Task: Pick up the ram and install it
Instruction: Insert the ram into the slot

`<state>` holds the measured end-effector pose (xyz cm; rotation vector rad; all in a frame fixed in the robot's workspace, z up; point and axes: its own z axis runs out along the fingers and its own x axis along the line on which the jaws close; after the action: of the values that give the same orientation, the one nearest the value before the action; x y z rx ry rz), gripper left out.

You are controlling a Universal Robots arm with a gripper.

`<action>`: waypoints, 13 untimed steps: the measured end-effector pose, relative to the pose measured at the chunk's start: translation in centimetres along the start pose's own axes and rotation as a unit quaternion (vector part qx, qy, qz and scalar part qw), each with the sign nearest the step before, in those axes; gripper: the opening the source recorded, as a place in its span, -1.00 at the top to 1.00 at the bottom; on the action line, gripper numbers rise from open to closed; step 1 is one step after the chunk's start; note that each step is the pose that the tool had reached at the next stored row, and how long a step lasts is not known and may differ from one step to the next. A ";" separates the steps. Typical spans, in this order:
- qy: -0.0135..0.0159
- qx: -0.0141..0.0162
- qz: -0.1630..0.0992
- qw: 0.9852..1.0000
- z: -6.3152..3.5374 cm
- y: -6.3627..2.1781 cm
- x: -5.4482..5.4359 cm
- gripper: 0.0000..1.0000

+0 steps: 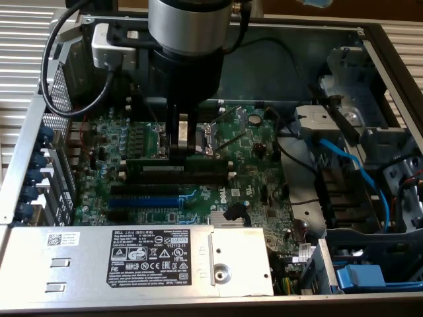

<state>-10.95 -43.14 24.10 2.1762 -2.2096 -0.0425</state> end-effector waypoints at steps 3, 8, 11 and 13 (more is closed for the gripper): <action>-0.003 0.000 0.000 1.000 0.01 -0.01 0.0 0.76; -0.004 -0.002 0.000 1.000 0.02 -0.02 0.1 0.76; -0.007 -0.003 0.000 1.000 0.02 -0.04 0.2 0.76; -0.012 -0.003 0.001 1.000 0.02 -0.06 0.3 0.76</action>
<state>-10.90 -43.44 24.08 2.1824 -2.2204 -0.0747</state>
